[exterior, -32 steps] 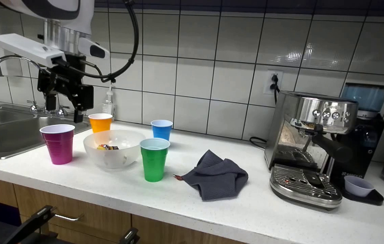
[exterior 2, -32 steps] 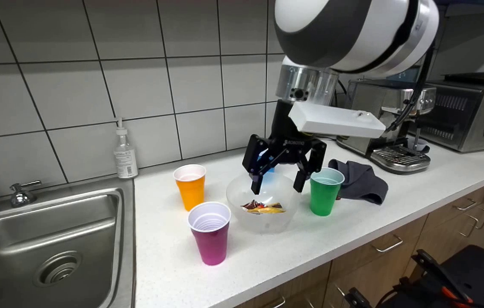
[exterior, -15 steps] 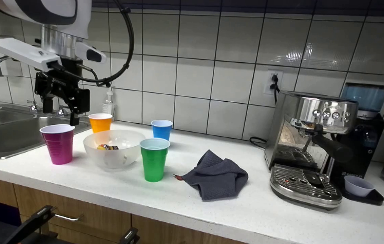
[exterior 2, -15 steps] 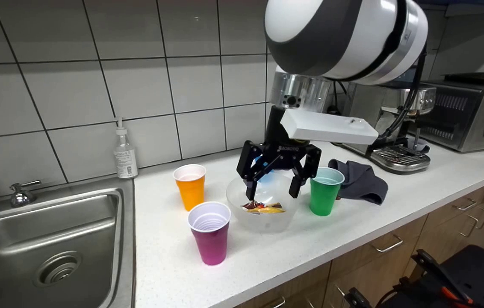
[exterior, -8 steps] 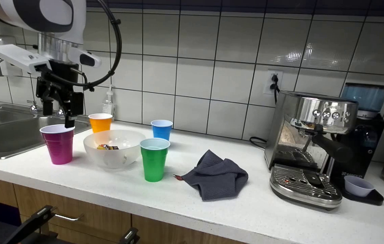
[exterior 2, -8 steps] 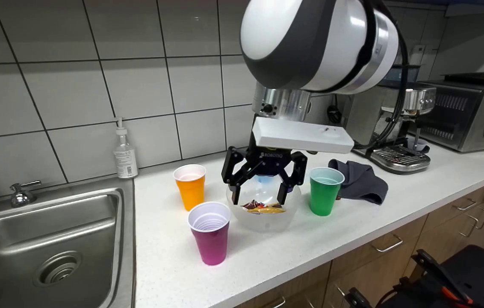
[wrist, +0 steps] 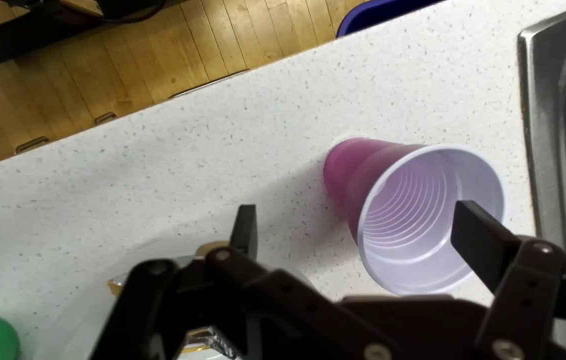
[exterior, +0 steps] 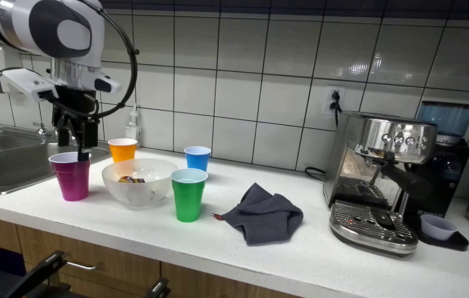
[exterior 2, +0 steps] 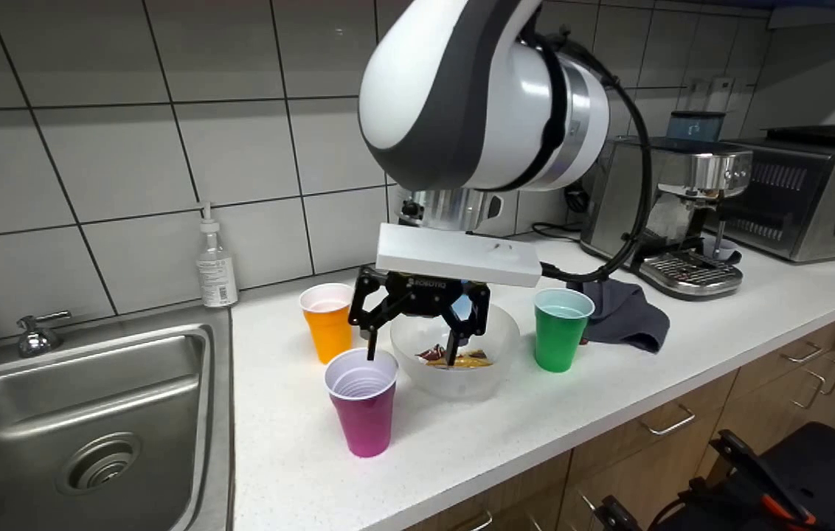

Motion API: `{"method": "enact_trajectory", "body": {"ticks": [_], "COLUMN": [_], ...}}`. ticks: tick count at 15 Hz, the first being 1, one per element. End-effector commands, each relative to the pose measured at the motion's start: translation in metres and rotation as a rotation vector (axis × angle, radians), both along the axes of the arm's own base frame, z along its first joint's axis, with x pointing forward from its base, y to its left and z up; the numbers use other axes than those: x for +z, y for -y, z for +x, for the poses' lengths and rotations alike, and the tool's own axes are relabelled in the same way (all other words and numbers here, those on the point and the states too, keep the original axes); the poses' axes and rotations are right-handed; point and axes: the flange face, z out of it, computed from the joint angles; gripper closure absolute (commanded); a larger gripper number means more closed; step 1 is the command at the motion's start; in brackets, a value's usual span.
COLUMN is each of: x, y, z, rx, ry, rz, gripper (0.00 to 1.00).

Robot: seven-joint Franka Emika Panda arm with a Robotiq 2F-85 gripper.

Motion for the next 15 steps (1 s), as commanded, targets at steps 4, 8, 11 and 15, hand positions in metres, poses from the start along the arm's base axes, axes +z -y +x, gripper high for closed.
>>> {"method": "enact_trajectory", "body": {"ticks": [4,8,11,15], "x": [-0.021,-0.027,-0.028,-0.029], "y": [-0.015,-0.020,-0.022,-0.024], "z": [0.018,0.020,0.020,0.020], "rx": [-0.039,-0.038,-0.034,-0.026], "ry": [-0.003,-0.016,-0.021,-0.017], "rz": [-0.058,-0.072,-0.069,-0.068], "gripper": [0.00,0.00,0.00,0.26]}}
